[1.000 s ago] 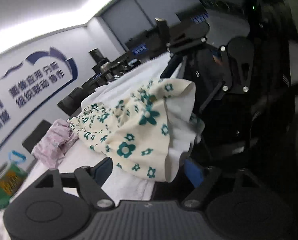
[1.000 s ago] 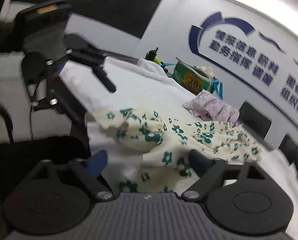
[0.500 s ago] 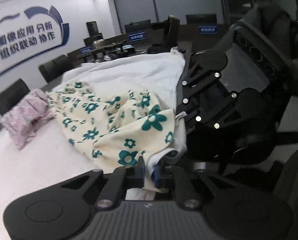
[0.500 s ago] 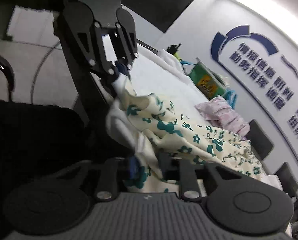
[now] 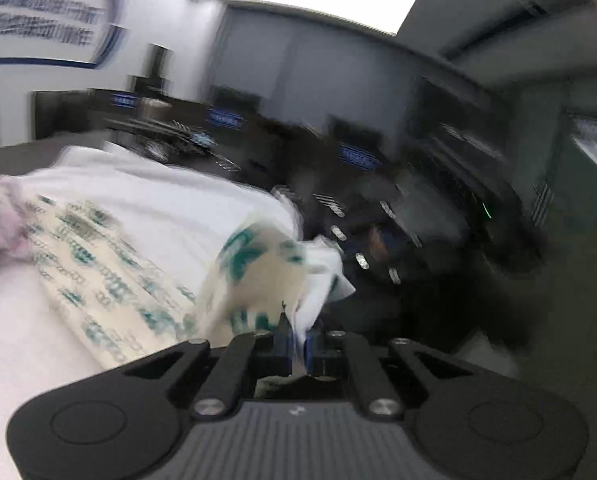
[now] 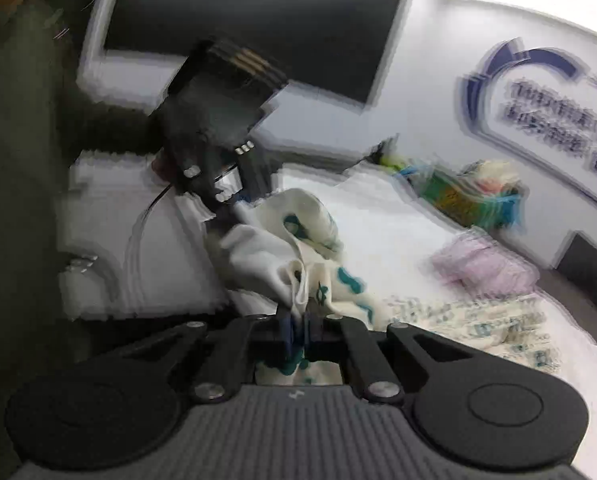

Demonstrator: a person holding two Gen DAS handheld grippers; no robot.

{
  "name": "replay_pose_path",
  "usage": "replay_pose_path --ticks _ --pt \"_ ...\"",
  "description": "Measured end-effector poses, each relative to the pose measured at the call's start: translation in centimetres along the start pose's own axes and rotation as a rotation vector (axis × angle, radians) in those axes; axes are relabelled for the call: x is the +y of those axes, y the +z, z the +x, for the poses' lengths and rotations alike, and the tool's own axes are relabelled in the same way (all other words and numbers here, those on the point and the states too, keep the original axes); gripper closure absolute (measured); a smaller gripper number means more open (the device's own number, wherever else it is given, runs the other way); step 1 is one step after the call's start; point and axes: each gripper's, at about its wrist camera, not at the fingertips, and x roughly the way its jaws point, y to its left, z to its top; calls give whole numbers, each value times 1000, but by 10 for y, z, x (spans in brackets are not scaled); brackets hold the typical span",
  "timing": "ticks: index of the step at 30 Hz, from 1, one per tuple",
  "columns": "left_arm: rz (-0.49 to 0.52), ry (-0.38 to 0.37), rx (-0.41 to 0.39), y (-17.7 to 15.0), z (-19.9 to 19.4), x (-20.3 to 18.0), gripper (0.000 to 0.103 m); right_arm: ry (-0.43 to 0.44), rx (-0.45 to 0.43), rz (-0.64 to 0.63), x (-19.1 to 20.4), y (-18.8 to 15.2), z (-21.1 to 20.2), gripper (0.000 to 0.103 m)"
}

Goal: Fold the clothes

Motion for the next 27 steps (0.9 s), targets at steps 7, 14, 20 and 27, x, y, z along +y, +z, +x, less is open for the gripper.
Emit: replay_pose_path --ticks 7,14,20,27 --pt "-328 263 126 23 111 125 80 -305 146 302 -119 -37 87 84" --pt "-379 147 -42 -11 21 134 27 -570 100 379 -128 -49 70 39" --pt "12 167 -6 -42 32 53 19 -282 -128 388 -55 -70 31 25" --pt "-4 151 200 -44 66 53 99 -241 40 308 -41 -98 82 88"
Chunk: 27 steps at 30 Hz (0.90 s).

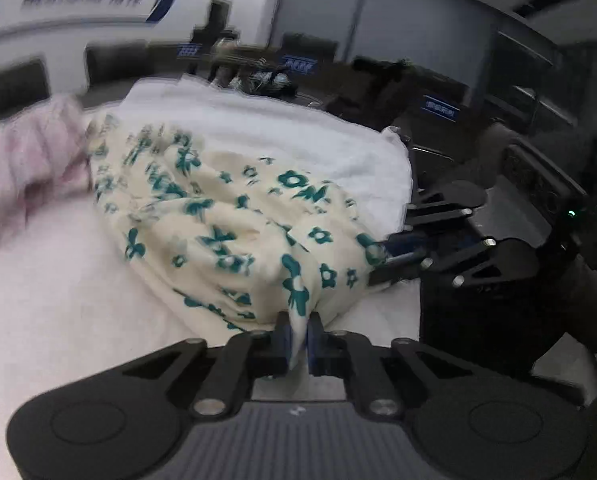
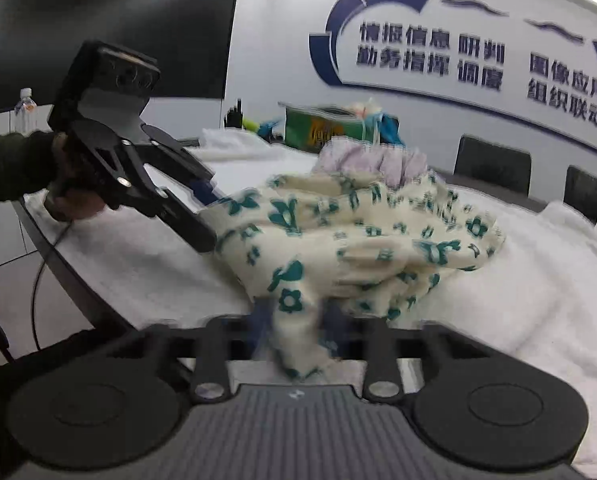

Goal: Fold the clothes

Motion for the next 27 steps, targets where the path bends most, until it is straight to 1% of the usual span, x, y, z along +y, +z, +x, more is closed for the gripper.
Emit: replay_pose_path --ticks 1,2,5,6,8,9,10,11,12,13,14,15,16,17,18,19,20,21,22,23,24,25,27 --pt "10 -14 -7 0 -9 -4 101 19 13 -28 -2 2 -3 95" --pt "33 -29 -18 -1 -20 -11 101 38 46 -71 -2 7 -9 97" --pt "108 -77 -41 -5 -49 -35 102 78 131 -234 3 27 -37 99" --pt "142 -95 -36 -10 -55 -45 102 91 131 -244 3 35 -51 99" --pt "132 -115 2 -25 -46 -50 100 128 125 -244 6 43 -74 99" --pt "120 -123 24 -33 -40 -51 99 151 143 -242 10 42 -80 99" --pt "76 -131 19 -38 -39 -47 98 170 166 -237 14 39 -83 98" --pt "17 -139 0 -40 -41 -41 91 180 202 -224 18 32 -81 96" --pt "-42 -146 -18 -42 -42 -35 86 183 237 -213 21 24 -79 95" --pt "-101 -154 -37 -45 -43 -28 71 173 264 -204 23 16 -77 91" --pt "-165 -144 -92 -44 -49 -22 45 169 257 -178 21 12 -80 83" --pt "-229 -97 -140 -41 -52 -17 35 158 218 -132 17 11 -87 75" --pt "-290 -38 -178 -38 -53 -13 30 138 167 -70 13 11 -93 50" --pt "-342 7 -192 -32 -50 -9 30 95 85 34 5 14 -97 23" --pt "-389 44 -195 -26 -44 -5 31 51 4 138 -2 17 -101 16" --pt "-419 74 -191 -20 -35 -3 37 12 -64 243 -9 18 -103 16" --pt "-434 99 -164 -16 -25 -2 59 -12 -96 351 -14 18 -96 18" --pt "-445 122 -129 -12 -14 -2 77 -37 -113 450 -19 17 -88 22" --pt "-455 143 -105 -9 -7 -1 103 -66 -90 518 -22 17 -75 39" --pt "-454 139 -117 -8 -6 -3 103 -94 -54 563 -23 15 -63 67" --pt "-448 126 -143 -7 -7 -6 103 -114 -25 605 -24 13 -52 84" --pt "-447 96 -183 -7 -10 -10 103 -107 -13 630 -26 10 -43 97" --pt "-416 14 -271 -3 -19 -19 103 -73 -23 623 -25 10 -40 99"
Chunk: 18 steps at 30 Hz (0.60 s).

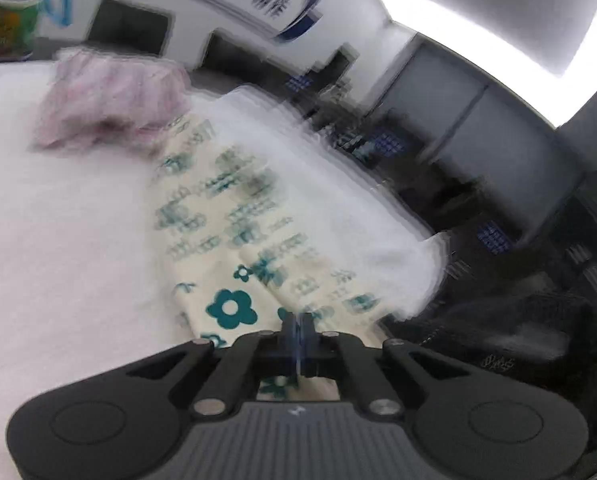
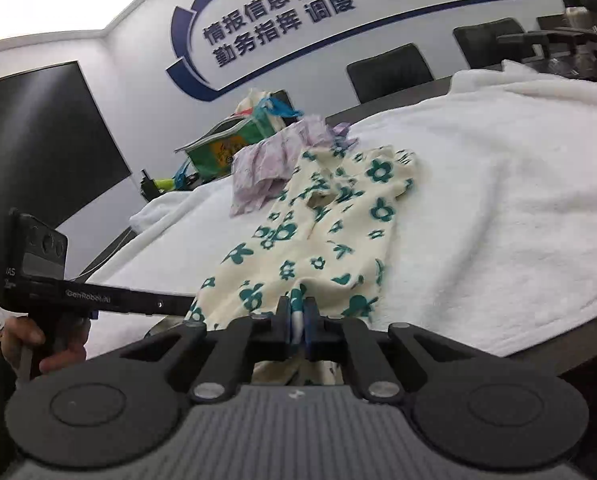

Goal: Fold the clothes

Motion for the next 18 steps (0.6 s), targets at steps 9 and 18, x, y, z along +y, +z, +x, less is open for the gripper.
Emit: replay_pose_path --ticks 9,18 --pt "-118 52 84 -11 39 33 97 44 47 61 -13 -1 28 98" --pt "83 54 -27 -16 -14 10 31 -31 -92 -239 21 4 -18 56"
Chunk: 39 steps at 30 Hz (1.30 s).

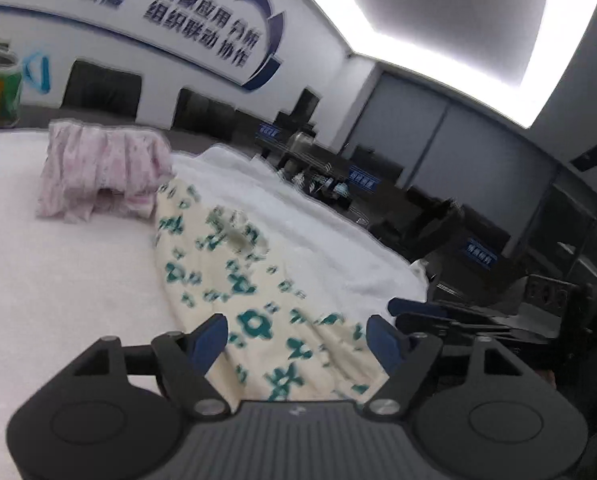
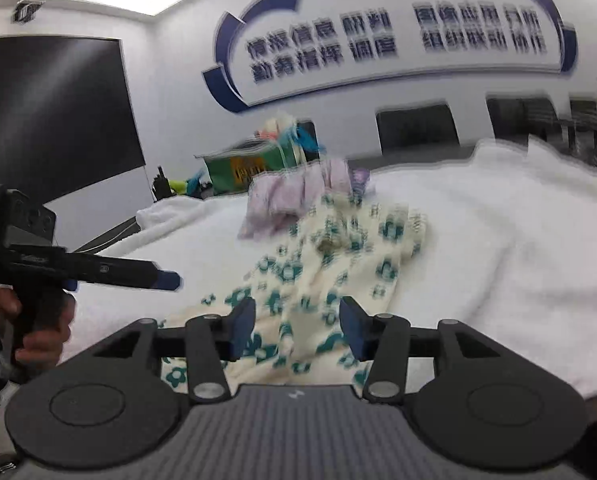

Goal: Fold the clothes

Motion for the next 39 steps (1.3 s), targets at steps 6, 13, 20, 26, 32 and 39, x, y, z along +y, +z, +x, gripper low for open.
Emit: replay_pose_path --ticks 6,13,20,26,32,39 --pt "50 57 103 -15 29 -10 53 33 164 14 14 -17 55 82" --pt "302 -31 11 -23 -28 -39 15 51 28 -198 17 1 -15 45" --pt "677 -4 111 -59 -9 -76 9 122 69 -626 74 -18 -36 12" --pt "753 59 113 -74 -2 -77 9 172 184 -857 97 -33 -16 12" --pt "615 98 133 -60 6 -59 11 90 47 -786 92 -7 -39 12" --pt "525 93 138 -54 10 -50 11 -234 -57 -675 67 17 -39 12"
